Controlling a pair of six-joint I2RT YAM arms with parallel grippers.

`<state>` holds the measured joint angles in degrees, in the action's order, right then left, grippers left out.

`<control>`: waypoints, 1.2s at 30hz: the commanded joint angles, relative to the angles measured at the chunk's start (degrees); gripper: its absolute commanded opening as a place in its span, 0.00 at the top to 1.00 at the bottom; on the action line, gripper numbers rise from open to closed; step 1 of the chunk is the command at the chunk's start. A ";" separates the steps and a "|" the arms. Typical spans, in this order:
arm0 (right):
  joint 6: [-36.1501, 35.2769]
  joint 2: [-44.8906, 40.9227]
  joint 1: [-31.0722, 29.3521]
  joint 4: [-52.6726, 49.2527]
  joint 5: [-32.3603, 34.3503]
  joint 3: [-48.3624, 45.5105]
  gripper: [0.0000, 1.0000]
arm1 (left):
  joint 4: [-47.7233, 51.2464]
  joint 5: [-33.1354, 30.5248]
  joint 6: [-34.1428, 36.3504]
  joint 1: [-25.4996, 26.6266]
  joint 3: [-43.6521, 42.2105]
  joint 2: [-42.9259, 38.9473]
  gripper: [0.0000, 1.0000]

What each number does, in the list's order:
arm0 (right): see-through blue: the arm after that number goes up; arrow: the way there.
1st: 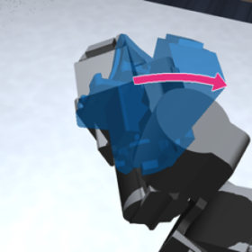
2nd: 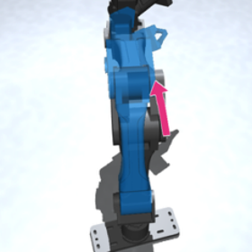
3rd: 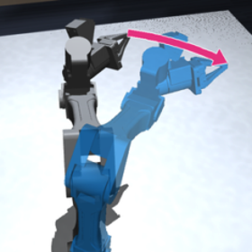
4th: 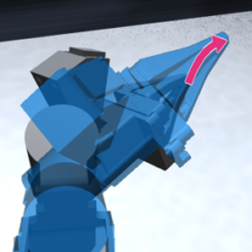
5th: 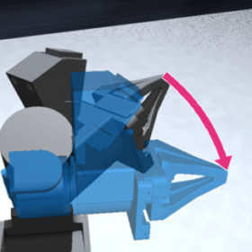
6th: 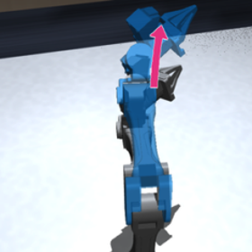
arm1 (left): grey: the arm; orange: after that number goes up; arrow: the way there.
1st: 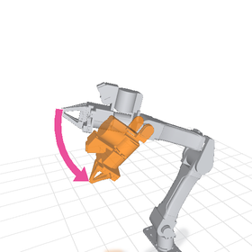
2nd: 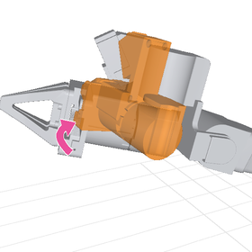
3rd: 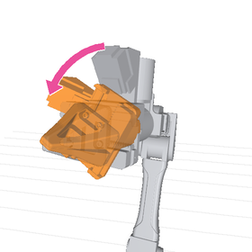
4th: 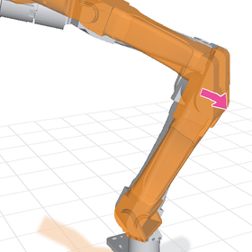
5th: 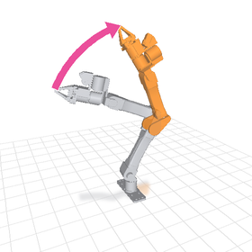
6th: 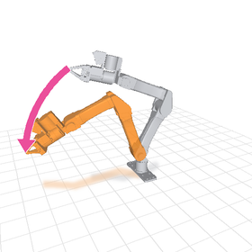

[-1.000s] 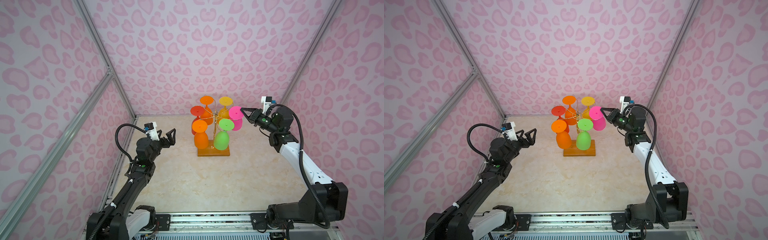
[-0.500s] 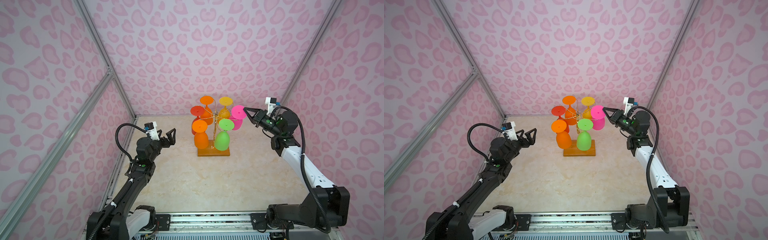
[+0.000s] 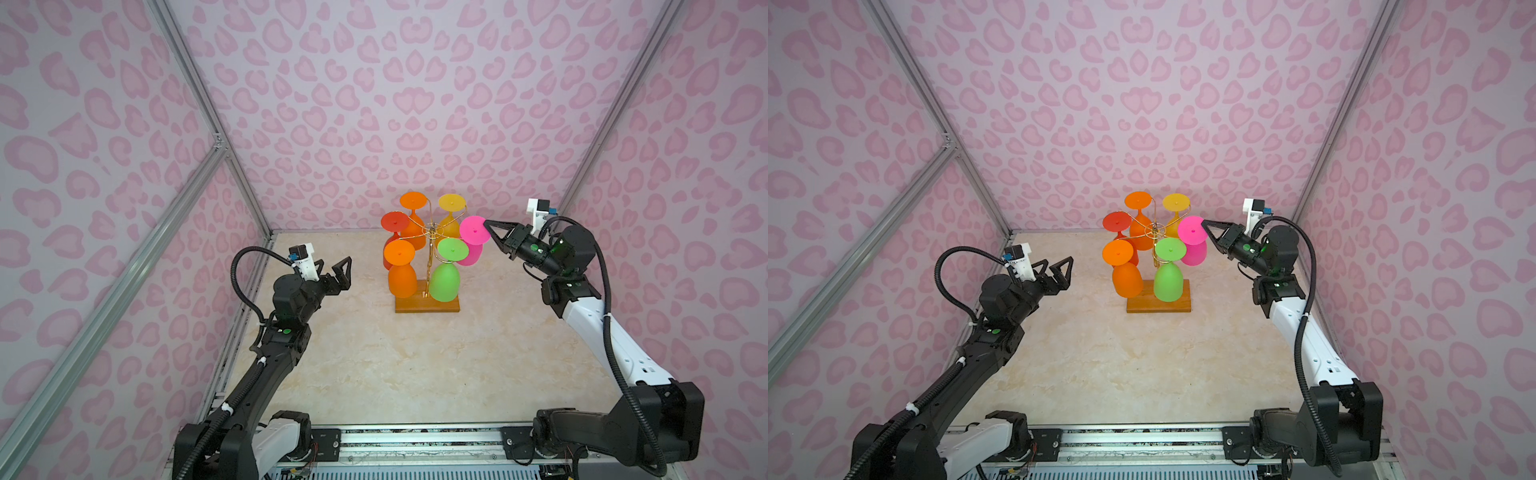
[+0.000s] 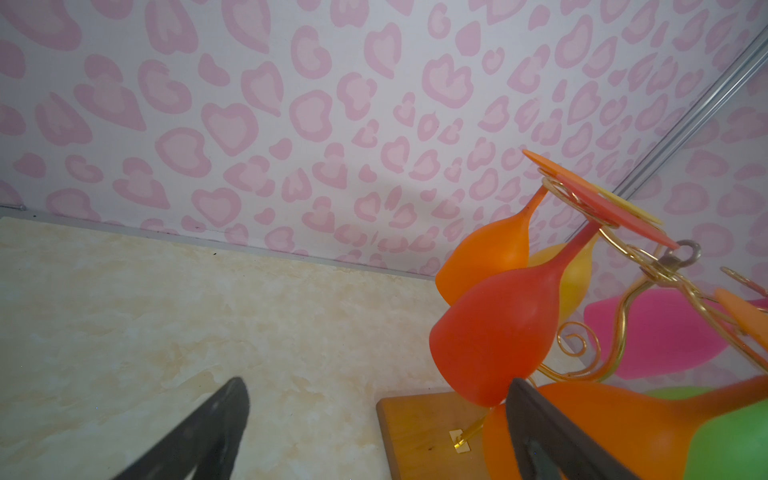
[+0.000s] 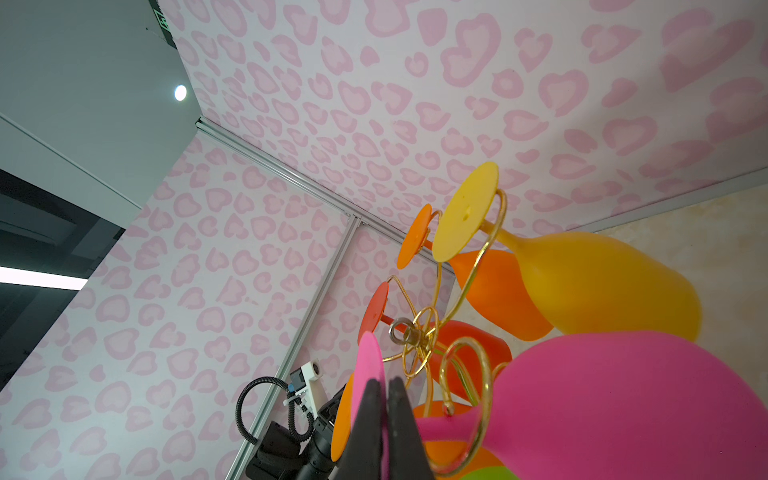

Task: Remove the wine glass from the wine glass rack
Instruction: 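Close the right gripper on the magenta glass's foot on the rack, then lift the magenta glass off the rack with the right gripper while the left gripper approaches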

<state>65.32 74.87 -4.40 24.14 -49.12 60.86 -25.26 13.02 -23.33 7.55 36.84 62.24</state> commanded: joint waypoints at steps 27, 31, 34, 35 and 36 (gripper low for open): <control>0.70 10.73 -1.43 4.60 1.86 8.52 1.00 | 0.48 -0.62 0.65 0.01 -0.76 -0.89 0.02; 0.71 10.47 -0.25 4.86 1.93 8.56 1.00 | 0.48 -0.62 0.63 0.01 -0.72 -0.80 0.02; 1.21 10.08 0.63 5.55 1.91 8.20 1.00 | 0.52 -0.45 0.42 0.01 -0.73 -0.79 0.02; 1.38 9.93 0.93 5.64 1.81 8.21 1.00 | 0.47 -0.40 0.48 0.01 -0.79 -0.80 0.02; 1.60 9.67 1.28 5.97 1.76 8.00 1.00 | 0.54 -0.36 0.31 -0.05 -0.77 -0.80 0.02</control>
<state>66.50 85.06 -3.60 26.37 -47.35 69.17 -24.86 12.60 -23.24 7.55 36.23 61.63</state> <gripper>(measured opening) 0.049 0.978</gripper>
